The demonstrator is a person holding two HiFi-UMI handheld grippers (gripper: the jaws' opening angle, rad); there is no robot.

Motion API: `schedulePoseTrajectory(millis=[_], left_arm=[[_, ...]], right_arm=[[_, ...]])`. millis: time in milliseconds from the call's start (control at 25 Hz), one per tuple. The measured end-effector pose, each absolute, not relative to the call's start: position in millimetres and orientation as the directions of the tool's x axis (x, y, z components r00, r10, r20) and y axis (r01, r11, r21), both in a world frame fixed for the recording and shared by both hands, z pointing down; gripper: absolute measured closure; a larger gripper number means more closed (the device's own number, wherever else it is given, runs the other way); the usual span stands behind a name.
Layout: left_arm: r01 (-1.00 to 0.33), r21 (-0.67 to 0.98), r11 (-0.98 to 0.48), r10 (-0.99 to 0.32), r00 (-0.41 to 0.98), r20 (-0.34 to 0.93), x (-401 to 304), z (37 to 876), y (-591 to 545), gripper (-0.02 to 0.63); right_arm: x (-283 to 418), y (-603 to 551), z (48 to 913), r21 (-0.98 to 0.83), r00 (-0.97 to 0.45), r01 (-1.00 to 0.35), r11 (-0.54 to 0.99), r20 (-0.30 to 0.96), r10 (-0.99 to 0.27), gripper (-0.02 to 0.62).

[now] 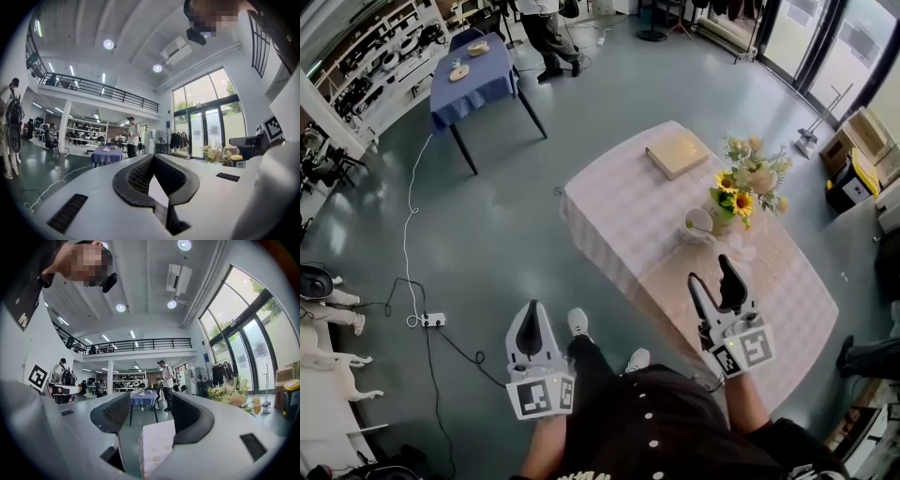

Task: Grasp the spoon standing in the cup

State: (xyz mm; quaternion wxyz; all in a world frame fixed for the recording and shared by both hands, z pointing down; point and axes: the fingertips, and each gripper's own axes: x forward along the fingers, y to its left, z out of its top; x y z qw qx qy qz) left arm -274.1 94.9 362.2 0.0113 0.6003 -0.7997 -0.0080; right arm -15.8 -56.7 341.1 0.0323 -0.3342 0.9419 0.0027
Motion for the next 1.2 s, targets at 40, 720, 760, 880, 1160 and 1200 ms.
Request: schedulePoseTrajectory(millis=[40, 720, 760, 880, 1160, 1200], left_arm=[[-0.963, 0.03, 0.269, -0.963, -0.269, 0.012, -276.6, 363.8, 88.0, 0.589], [-0.986, 0.035, 0.165, -0.986, -0.166, -0.016, -352.9, 357.6, -32.6, 0.588], [-0.985, 0.035, 0.167, -0.986, -0.167, -0.016, -358.0, 358.0, -37.3, 0.589], [-0.987, 0.036, 0.157, -0.987, -0.158, -0.012, -370.3, 356.5, -52.6, 0.589], [-0.997, 0.028, 0.077, -0.997, -0.078, -0.008, -383.7, 349.7, -94.2, 0.589], [-0.998, 0.027, 0.062, -0.998, -0.062, -0.007, -383.1, 349.8, -101.0, 0.589]], right_arm=[[-19.6, -61.7, 341.4, -0.014, -0.772, -0.634, 0.773, -0.061, -0.633, 0.341], [-100.1, -154.6, 331.9, 0.029, -0.732, -0.681, 0.732, -0.053, -0.679, 0.341], [-102.5, -158.5, 332.2, 0.029, -0.729, -0.685, 0.728, -0.052, -0.683, 0.341], [-106.6, -170.1, 330.5, 0.028, -0.713, -0.701, 0.712, -0.049, -0.7, 0.341], [-103.5, -190.9, 327.8, 0.027, -0.646, -0.763, 0.645, -0.039, -0.762, 0.341], [-100.4, -193.6, 327.5, 0.025, -0.632, -0.775, 0.631, -0.04, -0.774, 0.341]])
